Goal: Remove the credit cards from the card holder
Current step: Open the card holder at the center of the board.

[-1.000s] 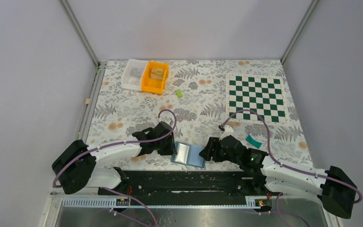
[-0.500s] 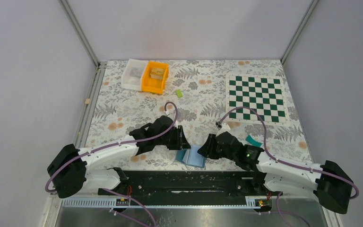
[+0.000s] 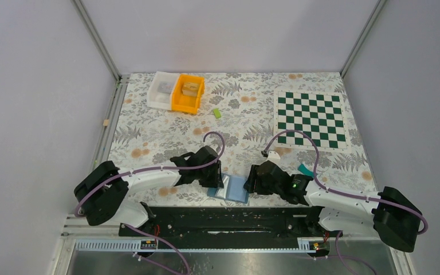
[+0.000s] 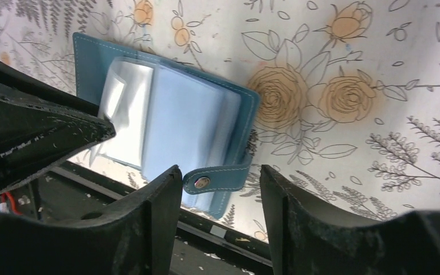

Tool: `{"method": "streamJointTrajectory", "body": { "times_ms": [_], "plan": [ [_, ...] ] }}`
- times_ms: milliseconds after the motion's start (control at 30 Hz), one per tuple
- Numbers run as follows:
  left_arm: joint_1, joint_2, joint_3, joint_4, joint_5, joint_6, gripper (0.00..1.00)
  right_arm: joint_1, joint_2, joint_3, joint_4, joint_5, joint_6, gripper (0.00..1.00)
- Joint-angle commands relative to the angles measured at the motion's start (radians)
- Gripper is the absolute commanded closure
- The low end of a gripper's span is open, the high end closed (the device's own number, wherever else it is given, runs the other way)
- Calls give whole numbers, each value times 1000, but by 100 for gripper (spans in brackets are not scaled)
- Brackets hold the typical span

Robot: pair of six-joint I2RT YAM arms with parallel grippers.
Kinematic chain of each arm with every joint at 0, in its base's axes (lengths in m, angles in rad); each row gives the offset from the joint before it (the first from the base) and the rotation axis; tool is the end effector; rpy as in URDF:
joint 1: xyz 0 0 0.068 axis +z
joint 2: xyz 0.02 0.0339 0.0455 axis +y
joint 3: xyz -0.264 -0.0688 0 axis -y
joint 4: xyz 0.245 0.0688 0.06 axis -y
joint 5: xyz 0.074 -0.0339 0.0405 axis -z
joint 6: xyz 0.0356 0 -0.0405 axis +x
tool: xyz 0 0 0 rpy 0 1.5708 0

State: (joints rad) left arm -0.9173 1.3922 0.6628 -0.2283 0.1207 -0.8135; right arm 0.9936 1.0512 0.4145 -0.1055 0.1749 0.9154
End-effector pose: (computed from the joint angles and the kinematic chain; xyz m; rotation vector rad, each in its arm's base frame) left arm 0.1539 -0.2080 0.1653 0.1939 2.7253 -0.7653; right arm 0.1154 0.1659 0.1715 -0.0014 2.4260 0.7471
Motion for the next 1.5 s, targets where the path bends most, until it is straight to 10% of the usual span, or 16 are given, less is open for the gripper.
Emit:
{"method": "streamJointTrajectory", "body": {
  "times_ms": [0,567,900,1467],
  "plan": [
    [-5,14,-4,-18,-93,27,75,-6,5,12,-37,60,-15,39],
    [-5,51,-78,26,-117,-9,79,-9,93,-149,372,-72,68,46],
    [-5,48,-92,52,-100,-19,79,-23,-60,-225,539,-78,23,99],
    [7,-75,40,-124,-161,16,70,-23,-145,-229,464,-47,12,100]
  ]
}}
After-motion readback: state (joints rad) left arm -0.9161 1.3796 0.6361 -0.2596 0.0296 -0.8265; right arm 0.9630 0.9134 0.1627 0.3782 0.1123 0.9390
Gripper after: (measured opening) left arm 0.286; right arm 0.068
